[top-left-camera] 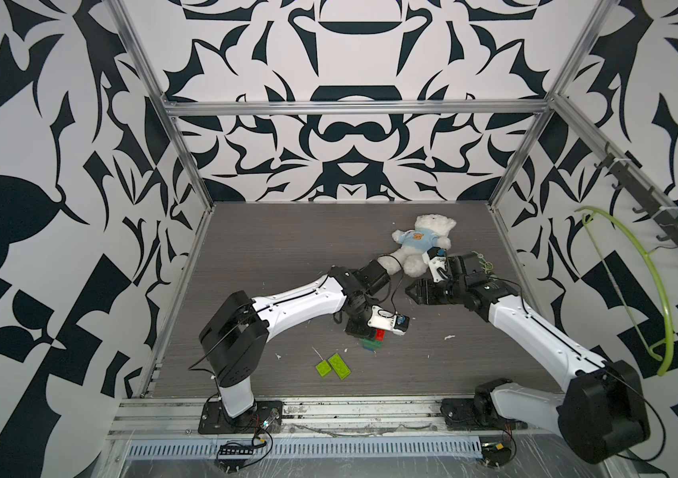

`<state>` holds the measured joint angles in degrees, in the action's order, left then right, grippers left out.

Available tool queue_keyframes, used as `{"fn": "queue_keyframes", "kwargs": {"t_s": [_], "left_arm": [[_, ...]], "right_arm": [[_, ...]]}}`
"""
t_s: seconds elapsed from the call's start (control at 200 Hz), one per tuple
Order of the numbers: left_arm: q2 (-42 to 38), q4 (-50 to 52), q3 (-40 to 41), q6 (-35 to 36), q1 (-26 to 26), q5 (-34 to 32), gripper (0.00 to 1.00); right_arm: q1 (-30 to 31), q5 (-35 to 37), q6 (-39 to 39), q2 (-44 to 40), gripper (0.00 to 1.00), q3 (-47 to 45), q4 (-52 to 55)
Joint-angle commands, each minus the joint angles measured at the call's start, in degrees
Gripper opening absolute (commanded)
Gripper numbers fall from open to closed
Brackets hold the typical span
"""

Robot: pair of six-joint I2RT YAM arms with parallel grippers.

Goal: Assemble a carrot with lego
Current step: Assemble the lego brick with the lego brick.

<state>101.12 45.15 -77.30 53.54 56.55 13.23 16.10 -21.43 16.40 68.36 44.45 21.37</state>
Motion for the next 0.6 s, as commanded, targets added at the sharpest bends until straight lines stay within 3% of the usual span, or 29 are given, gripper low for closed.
{"fn": "queue_keyframes", "kwargs": {"t_s": [0.0,0.6], "left_arm": [[2.50,3.34,-1.43,-0.11,0.75,0.12,0.40],[4.53,3.60,-1.63,-0.76,1.19,-0.91,0.38]], "right_arm": [[-0.28,-0.34,-0.31,0.20,0.61,-0.06,-1.08],[-0.28,-0.37,-0.25,0.15,0.61,-0.06,-1.06]]}}
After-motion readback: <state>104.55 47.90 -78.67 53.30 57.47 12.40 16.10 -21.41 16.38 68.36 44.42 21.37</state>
